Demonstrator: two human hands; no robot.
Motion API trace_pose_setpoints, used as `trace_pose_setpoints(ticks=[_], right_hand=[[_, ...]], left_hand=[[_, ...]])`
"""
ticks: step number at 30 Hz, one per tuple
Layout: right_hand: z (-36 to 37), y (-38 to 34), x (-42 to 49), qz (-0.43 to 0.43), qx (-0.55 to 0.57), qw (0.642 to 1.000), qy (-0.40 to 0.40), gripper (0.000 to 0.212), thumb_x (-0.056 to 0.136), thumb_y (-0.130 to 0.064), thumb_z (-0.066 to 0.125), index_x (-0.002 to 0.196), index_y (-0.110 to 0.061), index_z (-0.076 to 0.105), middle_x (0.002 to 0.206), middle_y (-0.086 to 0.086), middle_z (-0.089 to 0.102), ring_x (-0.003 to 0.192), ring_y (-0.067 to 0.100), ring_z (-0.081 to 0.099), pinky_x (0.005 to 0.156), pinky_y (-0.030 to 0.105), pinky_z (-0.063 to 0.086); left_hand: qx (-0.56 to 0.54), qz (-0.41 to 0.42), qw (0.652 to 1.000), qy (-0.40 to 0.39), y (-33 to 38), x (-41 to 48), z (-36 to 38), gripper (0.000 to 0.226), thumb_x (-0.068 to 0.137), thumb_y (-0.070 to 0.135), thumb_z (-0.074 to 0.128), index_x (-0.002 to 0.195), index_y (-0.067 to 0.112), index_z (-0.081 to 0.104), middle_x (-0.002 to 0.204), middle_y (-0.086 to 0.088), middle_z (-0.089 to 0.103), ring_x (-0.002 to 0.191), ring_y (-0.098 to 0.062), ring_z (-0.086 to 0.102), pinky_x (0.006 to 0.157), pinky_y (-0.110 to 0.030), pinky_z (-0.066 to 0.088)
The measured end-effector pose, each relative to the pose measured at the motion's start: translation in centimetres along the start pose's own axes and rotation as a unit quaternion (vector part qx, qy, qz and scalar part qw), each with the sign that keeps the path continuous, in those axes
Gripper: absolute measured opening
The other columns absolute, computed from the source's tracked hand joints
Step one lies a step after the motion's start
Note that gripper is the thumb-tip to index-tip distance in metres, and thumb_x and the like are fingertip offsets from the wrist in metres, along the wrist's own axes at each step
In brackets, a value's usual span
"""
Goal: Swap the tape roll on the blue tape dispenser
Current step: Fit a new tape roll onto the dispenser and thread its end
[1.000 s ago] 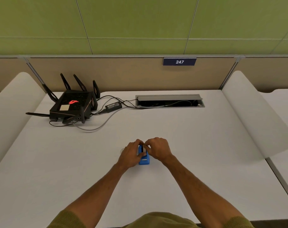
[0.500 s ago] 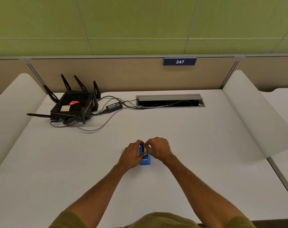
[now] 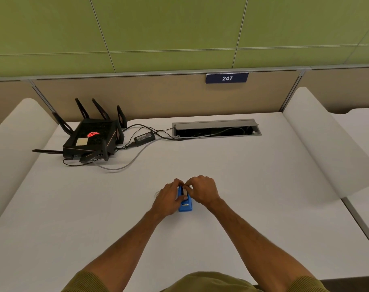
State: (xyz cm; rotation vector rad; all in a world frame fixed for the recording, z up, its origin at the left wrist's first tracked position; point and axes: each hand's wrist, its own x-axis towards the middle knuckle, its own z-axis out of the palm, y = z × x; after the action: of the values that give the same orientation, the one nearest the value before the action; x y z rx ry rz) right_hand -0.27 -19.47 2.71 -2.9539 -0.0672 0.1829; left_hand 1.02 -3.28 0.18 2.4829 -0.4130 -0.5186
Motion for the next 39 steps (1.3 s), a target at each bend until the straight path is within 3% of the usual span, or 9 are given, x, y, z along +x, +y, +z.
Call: trace_pose_setpoints(ticks=[6,14,21,32,39], right_hand=[[-0.13,0.6,-0.03,-0.008,0.016,1.0,-0.009,0.037,0.106,-0.05,0.054,0.13,-0.032,0.076,0.126,-0.007,0.079,0.109,0.017,0.076,0.091,0.035,0.063],[-0.17,0.0,0.35,0.005,0.02,1.0,0.0,0.04,0.108,-0.048,0.052,0.134,-0.028,0.074,0.127,-0.004,0.078,0.112,0.018,0.075,0.093,0.034,0.062],[-0.46,0.67,0.25,-0.014,0.024,0.999,-0.026,0.04,0.104,-0.053,0.057,0.131,-0.03,0.076,0.13,-0.007,0.077,0.113,0.017,0.074,0.094,0.036,0.062],[-0.41,0.15,0.5,0.0,0.009,1.0,-0.01,0.041,0.107,-0.051,0.053,0.133,-0.028,0.075,0.13,-0.005,0.077,0.112,0.018,0.075,0.093,0.035,0.062],[-0.35,0.31,0.29,0.005,0.012,1.0,-0.02,0.04,0.104,-0.053,0.057,0.13,-0.03,0.076,0.127,-0.006,0.078,0.11,0.017,0.075,0.091,0.034,0.062]], left_hand=[[0.004,0.005,1.0,0.007,-0.36,-0.1,0.13,0.044,0.103,0.045,0.058,0.139,0.019,0.051,0.139,-0.001,0.065,0.129,-0.021,0.06,0.111,-0.036,0.048],[0.011,0.001,1.0,-0.001,-0.11,0.17,0.08,0.049,0.099,0.036,0.068,0.142,0.02,0.049,0.144,-0.002,0.062,0.133,-0.024,0.058,0.113,-0.037,0.047],[0.012,0.013,1.0,0.012,-0.57,-0.02,0.02,0.046,0.103,0.049,0.056,0.139,0.022,0.053,0.14,0.002,0.064,0.131,-0.021,0.058,0.112,-0.038,0.048],[0.011,0.006,1.0,0.004,-0.11,0.01,-0.06,0.049,0.099,0.042,0.065,0.141,0.021,0.05,0.142,-0.001,0.064,0.132,-0.023,0.059,0.113,-0.039,0.049],[0.004,0.003,1.0,0.017,-0.1,-0.05,-0.15,0.046,0.103,0.05,0.056,0.138,0.021,0.056,0.139,0.001,0.067,0.13,-0.021,0.06,0.113,-0.04,0.05]])
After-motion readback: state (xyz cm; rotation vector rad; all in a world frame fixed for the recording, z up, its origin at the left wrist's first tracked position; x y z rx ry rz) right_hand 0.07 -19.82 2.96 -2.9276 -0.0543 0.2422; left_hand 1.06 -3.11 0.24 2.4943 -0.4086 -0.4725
